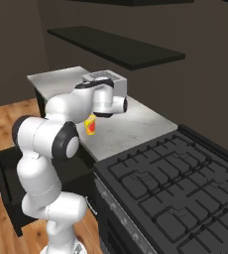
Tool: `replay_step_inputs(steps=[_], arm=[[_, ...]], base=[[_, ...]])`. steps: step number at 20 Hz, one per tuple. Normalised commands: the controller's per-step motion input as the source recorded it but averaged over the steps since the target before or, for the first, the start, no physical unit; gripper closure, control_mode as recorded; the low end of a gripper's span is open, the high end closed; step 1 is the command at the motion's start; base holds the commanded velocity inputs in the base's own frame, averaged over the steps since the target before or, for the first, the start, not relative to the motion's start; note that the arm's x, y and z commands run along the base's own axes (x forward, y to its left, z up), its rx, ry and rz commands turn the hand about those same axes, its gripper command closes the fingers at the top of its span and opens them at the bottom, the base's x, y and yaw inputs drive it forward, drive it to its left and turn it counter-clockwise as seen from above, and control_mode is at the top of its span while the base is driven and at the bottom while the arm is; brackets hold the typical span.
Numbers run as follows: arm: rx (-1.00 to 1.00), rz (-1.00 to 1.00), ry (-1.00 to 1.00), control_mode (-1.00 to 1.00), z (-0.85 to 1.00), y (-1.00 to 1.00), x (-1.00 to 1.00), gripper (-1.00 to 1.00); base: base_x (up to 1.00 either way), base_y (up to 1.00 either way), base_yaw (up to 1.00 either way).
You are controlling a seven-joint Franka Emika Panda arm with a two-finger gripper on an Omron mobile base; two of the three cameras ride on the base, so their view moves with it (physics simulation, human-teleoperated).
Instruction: Pick up the straw from the left drawer and put it inside the smoothie cup.
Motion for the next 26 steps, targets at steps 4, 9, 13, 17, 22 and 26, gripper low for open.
replay_step_inputs(steps=[4, 9, 13, 17, 22, 26], arm=[[0.00, 0.00, 0.00, -1.00, -0.22, 0.00, 0.27, 1.00], [0.00, 0.00, 0.00, -1.00, -0.24, 0.00, 0.24, 1.00], [0.00, 0.00, 0.00, -1.00, -0.24, 0.00, 0.20, 1.00], [0.00, 0.00, 0.00, -1.00, -0.23, 0.00, 0.17, 1.00], [0.02, 0.00, 0.00, -1.00, 0.19, 0.00, 0.05, 1.00], [0.04, 0.00, 0.00, -1.00, 0.41, 0.00, 0.04, 1.00]], base=[[0.00, 0.00, 0.00], [0.00, 0.00, 0.00], [0.00, 0.00, 0.00], [0.00, 0.00, 0.00], [0.00, 0.00, 0.00], [0.00, 0.00, 0.00]])
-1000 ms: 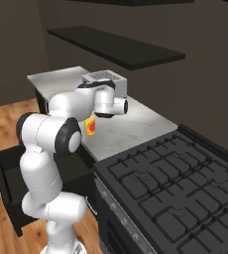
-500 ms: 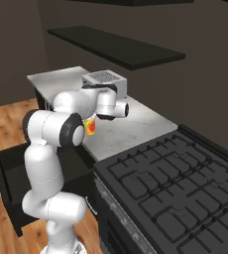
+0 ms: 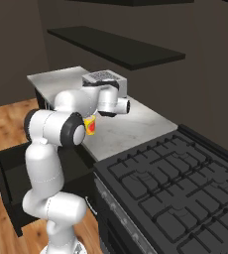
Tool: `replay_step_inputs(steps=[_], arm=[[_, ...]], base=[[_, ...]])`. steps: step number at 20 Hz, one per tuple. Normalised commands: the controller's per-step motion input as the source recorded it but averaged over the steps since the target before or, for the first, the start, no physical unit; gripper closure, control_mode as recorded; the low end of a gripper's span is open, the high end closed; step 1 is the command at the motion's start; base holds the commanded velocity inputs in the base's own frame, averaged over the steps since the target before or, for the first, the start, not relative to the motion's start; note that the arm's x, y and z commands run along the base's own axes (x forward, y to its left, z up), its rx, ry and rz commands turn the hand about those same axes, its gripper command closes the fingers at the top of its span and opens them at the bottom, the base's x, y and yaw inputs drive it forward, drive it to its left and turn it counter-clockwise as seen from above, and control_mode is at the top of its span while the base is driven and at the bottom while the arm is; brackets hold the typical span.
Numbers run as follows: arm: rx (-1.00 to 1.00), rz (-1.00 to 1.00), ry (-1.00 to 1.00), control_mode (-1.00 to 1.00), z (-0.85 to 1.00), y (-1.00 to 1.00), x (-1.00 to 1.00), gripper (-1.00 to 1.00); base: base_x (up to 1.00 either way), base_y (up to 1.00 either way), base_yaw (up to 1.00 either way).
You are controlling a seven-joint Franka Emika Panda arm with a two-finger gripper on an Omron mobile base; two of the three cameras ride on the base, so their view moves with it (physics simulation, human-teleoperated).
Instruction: Pick up the straw from the left drawer and put it inside the smoothie cup.
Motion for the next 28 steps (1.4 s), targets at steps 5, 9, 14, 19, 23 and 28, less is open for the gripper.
replay_step_inputs(steps=[5, 9, 14, 19, 23, 28], arm=[[0.00, 0.00, 0.00, -1.00, -0.03, 0.01, 0.29, 1.00], [0.00, 0.00, 0.00, -1.00, -0.18, 0.00, 0.26, 1.00], [0.00, 0.00, 0.00, -1.00, -0.17, 0.00, 0.28, 1.00], [0.00, 0.00, 0.00, -1.00, -0.26, 0.00, 0.31, 1.00], [0.00, 0.00, 0.00, -1.00, -0.25, 0.00, 0.25, 1.00], [0.00, 0.00, -0.01, -1.00, -0.26, 0.00, 0.21, 1.00]], base=[[0.00, 0.00, 0.00], [0.00, 0.00, 0.00], [0.00, 0.00, 0.00], [0.00, 0.00, 0.00], [0.00, 0.00, 0.00], [0.00, 0.00, 0.00]])
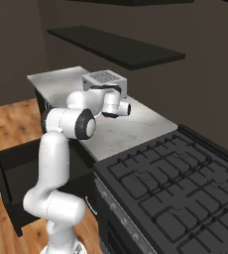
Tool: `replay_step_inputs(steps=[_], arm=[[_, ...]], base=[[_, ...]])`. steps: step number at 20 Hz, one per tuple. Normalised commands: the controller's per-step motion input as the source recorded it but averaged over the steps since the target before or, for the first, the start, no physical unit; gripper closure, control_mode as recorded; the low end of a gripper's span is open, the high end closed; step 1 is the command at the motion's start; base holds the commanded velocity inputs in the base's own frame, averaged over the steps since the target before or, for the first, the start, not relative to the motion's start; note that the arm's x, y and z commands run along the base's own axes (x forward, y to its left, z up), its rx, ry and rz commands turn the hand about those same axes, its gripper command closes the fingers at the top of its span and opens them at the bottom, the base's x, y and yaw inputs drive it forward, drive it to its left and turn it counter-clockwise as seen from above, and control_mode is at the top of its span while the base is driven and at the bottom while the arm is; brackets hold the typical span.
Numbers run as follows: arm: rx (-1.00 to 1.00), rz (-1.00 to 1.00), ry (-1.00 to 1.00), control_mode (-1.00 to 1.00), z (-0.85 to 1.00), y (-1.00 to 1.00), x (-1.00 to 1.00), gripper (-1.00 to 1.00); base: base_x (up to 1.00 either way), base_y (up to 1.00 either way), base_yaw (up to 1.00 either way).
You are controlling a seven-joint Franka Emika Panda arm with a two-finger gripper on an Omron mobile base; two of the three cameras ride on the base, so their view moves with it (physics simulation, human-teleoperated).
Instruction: Pick up the straw from the left drawer and put it inside the smoothie cup.
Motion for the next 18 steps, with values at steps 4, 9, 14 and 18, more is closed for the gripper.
replay_step_inputs(steps=[4, 9, 14, 18], arm=[[0.00, 0.00, 0.00, -1.00, -0.25, 0.00, 0.15, 1.00], [0.00, 0.00, 0.00, -1.00, -0.24, 0.00, 0.12, 1.00], [0.00, 0.00, 0.00, -1.00, -0.13, 0.00, 0.00, -1.00], [0.00, 0.00, 0.00, -1.00, 0.00, 0.00, -0.06, -1.00]], base=[[0.00, 0.00, 0.00], [0.00, 0.00, 0.00], [0.00, 0.00, 0.00], [0.00, 0.00, 0.00]])
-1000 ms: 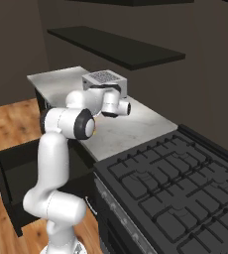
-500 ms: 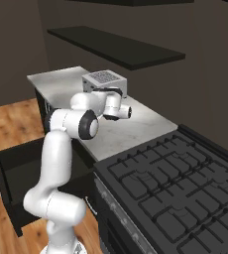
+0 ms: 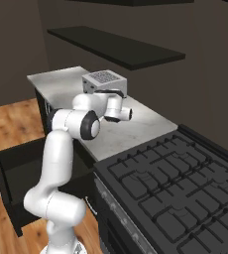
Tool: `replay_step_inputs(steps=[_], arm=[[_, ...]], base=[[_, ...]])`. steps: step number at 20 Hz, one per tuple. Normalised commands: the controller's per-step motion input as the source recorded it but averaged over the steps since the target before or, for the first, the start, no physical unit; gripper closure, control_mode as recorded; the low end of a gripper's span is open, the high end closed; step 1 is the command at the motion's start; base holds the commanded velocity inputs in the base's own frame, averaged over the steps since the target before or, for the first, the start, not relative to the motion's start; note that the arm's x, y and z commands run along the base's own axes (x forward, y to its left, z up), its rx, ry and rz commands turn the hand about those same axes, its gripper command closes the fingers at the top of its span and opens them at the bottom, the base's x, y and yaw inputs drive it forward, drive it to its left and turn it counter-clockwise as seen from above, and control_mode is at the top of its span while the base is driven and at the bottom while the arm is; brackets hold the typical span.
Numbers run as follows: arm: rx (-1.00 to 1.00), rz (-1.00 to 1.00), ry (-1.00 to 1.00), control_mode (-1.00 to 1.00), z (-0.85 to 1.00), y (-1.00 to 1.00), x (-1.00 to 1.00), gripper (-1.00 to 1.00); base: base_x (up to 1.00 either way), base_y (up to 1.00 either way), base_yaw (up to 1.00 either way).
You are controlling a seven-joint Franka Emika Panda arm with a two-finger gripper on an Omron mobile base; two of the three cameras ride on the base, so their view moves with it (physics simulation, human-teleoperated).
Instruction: Pick up the straw from the left drawer and put it inside the smoothie cup.
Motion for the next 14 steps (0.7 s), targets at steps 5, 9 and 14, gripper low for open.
replay_step_inputs(steps=[5, 9, 14], arm=[[0.00, 0.00, -0.02, -1.00, 0.00, 0.00, -0.17, -1.00], [0.00, 0.00, -0.02, -1.00, 0.01, 0.00, -0.16, -1.00], [0.00, 0.00, -0.07, -1.00, 0.41, 0.00, -0.22, -1.00]], base=[[0.00, 0.00, 0.00], [0.00, 0.00, 0.00], [0.00, 0.00, 0.00]])
